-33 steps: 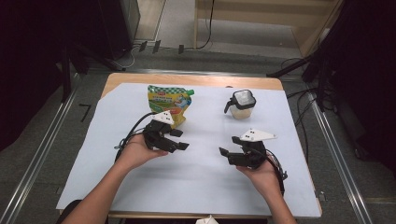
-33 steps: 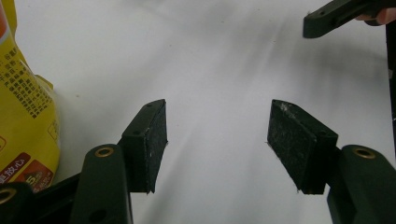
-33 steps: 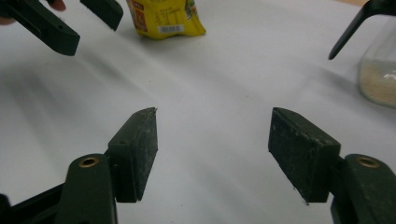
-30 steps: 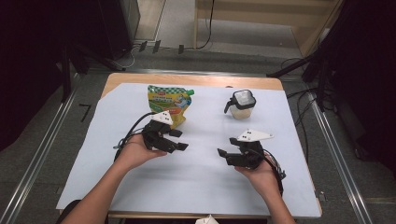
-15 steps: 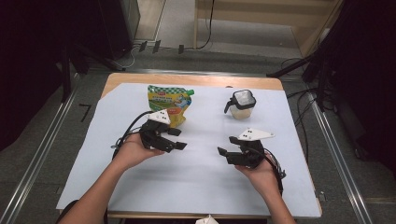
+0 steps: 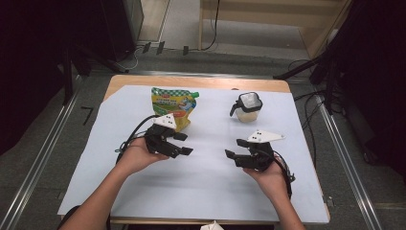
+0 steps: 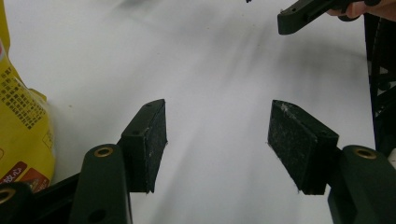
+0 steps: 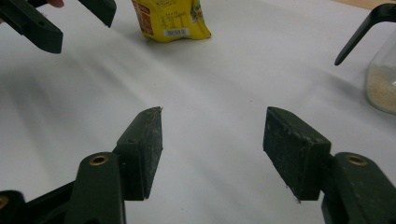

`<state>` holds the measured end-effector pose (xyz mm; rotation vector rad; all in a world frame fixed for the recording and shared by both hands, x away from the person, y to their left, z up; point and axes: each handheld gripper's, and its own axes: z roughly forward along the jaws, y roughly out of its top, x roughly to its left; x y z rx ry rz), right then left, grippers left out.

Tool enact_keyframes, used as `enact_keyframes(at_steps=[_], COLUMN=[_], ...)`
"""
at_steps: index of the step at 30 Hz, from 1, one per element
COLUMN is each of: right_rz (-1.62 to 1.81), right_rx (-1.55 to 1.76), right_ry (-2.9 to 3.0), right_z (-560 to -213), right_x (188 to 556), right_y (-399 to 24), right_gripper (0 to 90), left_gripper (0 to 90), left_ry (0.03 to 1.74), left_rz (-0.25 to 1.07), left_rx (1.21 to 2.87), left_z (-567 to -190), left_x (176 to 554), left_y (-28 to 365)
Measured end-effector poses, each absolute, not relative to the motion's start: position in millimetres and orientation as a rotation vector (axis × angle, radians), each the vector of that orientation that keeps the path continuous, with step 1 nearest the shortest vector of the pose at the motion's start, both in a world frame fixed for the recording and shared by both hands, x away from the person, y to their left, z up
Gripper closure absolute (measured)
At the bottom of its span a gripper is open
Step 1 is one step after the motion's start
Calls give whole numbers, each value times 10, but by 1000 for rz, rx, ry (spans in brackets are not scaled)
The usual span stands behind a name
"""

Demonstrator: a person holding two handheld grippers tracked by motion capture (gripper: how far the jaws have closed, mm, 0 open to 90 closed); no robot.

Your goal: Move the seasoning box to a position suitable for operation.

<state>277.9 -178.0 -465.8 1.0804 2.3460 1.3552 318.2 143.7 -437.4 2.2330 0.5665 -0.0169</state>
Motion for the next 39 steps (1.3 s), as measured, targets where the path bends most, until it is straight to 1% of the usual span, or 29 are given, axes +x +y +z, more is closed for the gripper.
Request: enact_keyframes(at_steps=[10, 15, 19, 39], right_rz=[1365, 1358, 1360, 1316], right_rx=[1099, 1108, 1137, 1196], right_ry=[2317, 2305, 2293, 2236], right_z=[-4649, -4644, -4641, -4659], right_x=[2808, 2820, 2844, 2960], right_y=[-1879, -1907, -1945, -2014], right_gripper=[374, 330, 321, 330], left_gripper=[404, 403, 393, 383], left_ry=[540, 538, 531, 498], left_rz=[6, 5, -7, -6], left_rx=[2231, 2233, 2228, 2229], left_z=[-4344, -4347, -4343, -4336], left_x=[3164, 3161, 3160, 3132], left_y=[1448, 1438, 1439, 1422])
